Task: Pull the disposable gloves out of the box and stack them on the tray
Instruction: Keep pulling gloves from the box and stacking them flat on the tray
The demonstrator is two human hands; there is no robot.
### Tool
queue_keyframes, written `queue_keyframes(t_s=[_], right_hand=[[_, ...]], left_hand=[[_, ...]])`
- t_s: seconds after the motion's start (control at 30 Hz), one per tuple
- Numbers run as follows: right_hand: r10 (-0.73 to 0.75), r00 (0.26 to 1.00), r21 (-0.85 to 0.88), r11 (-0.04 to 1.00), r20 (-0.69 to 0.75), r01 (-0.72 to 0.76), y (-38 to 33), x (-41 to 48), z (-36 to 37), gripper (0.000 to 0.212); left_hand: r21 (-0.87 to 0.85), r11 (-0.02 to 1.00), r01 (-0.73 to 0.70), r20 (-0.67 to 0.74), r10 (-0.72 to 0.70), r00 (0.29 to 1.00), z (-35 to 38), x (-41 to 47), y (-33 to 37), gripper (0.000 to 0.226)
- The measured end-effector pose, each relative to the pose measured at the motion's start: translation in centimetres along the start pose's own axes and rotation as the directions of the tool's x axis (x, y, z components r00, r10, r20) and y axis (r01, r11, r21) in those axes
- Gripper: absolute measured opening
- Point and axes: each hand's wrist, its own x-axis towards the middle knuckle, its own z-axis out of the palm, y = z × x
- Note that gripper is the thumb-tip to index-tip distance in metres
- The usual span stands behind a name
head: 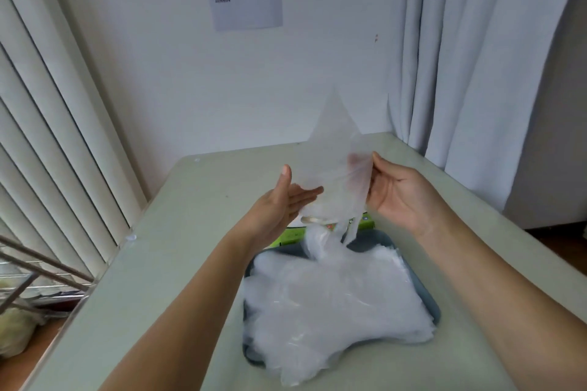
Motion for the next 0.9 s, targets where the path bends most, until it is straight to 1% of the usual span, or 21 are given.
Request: queue_keyframes(t_s=[0.07, 0.1, 0.13, 0.2, 0.27, 0.3, 0.37, 0.43, 0.47, 0.5, 0.53, 0.57, 0.63, 0.67, 0.7, 0.77, 0.8, 0.83, 0.9], right_hand=[[0.023, 1.0, -0.022, 0.999, -0.002, -0.023, 0.4, -0.7, -0.1, 0.025], [0.029, 1.0, -0.029, 0.999, -0.007, -0.03, 0.6, -1.0, -0.2, 0.026], [0.042, 0.999, -0.03, 0.999, -0.009, -0.042, 0.7, -1.3, -0.1, 0.03], [0.055, 0.998, -0.06, 0.997, -0.005, -0.055, 1.0, -2.0, -0.1, 0.033], [0.067, 0.998, -0.111, 0.992, -0.011, -0.067, 1.4, -2.6, 0.3, 0.032], [0.066, 0.998, -0.144, 0.987, -0.015, -0.068, 1.6, -2.9, 0.5, 0.03], [0.083, 0.996, -0.186, 0.979, -0.022, -0.085, 2.2, -3.2, 0.9, 0.029], [0.097, 0.995, -0.237, 0.966, -0.031, -0.102, 2.7, -3.7, 1.5, 0.029], [0.101, 0.994, -0.274, 0.956, -0.04, -0.108, 3.0, -4.0, 1.9, 0.029], [0.089, 0.994, -0.321, 0.942, -0.058, -0.103, 3.1, -4.2, 2.1, 0.029], [0.074, 0.994, -0.377, 0.921, -0.081, -0.099, 3.2, -4.4, 2.3, 0.032], [0.044, 0.993, -0.452, 0.888, -0.11, -0.09, 3.2, -4.7, 2.6, 0.042], [-0.016, 0.988, -0.6, 0.796, -0.152, -0.079, 3.1, -5.4, 3.2, 0.078], [-0.037, 0.989, -0.651, 0.756, -0.144, -0.067, 3.1, -5.8, 3.5, 0.093], [-0.058, 0.991, -0.685, 0.727, -0.122, -0.042, 3.0, -6.2, 3.8, 0.102], [-0.076, 0.994, -0.72, 0.694, -0.073, 0.001, 2.8, -6.7, 4.3, 0.114], [-0.076, 0.996, -0.747, 0.665, -0.05, 0.013, 2.7, -7.1, 4.9, 0.123], [-0.076, 0.997, -0.776, 0.631, -0.027, 0.027, 2.6, -7.4, 5.3, 0.127], [-0.075, 0.997, -0.835, 0.55, -0.027, 0.019, 2.5, -7.9, 6.2, 0.121]], left_hand=[[-0.063, 0.996, -0.059, 0.023, 0.061, 0.998, 0.9, -1.1, 1.3, 0.077], [-0.072, 0.992, -0.1, 0.034, 0.102, 0.994, 1.2, -1.7, 1.8, 0.072], [-0.069, 0.989, -0.133, 0.053, 0.137, 0.989, 1.6, -2.4, 2.3, 0.059], [-0.025, 0.98, -0.197, 0.007, 0.197, 0.98, 2.6, -3.2, 3.1, 0.026], [-0.003, 0.976, -0.218, -0.087, 0.217, 0.972, 3.4, -3.5, 3.8, 0.016], [0.005, 0.974, -0.226, -0.096, 0.225, 0.97, 3.9, -4.0, 4.3, 0.007], [0.072, 0.976, -0.205, -0.106, 0.212, 0.971, 4.4, -4.0, 4.6, 0.02], [0.176, 0.971, -0.159, -0.195, 0.193, 0.962, 4.5, -3.8, 4.9, 0.007], [0.25, 0.957, -0.15, -0.195, 0.202, 0.96, 4.5, -3.9, 5.2, 0.016], [0.359, 0.923, -0.141, -0.171, 0.214, 0.962, 4.6, -3.8, 5.3, 0.027], [0.474, 0.869, -0.138, -0.152, 0.235, 0.96, 4.6, -3.9, 5.3, 0.033], [0.562, 0.815, -0.145, -0.179, 0.291, 0.94, 4.7, -4.3, 5.7, 0.033], [0.644, 0.741, -0.191, -0.274, 0.457, 0.846, 4.9, -5.7, 6.3, 0.026], [0.682, 0.704, -0.2, -0.292, 0.513, 0.807, 4.8, -6.1, 6.3, 0.022], [0.73, 0.659, -0.184, -0.298, 0.549, 0.781, 4.9, -6.8, 6.7, 0.024], [0.792, 0.597, -0.129, -0.296, 0.56, 0.774, 5.0, -7.4, 7.1, 0.035], [0.805, 0.587, -0.09, -0.305, 0.538, 0.786, 4.9, -7.5, 7.3, 0.037], [0.811, 0.583, -0.051, -0.311, 0.503, 0.807, 4.7, -7.6, 7.6, 0.037], [0.819, 0.574, 0.005, -0.305, 0.427, 0.852, 4.6, -7.8, 8.0, 0.033]])
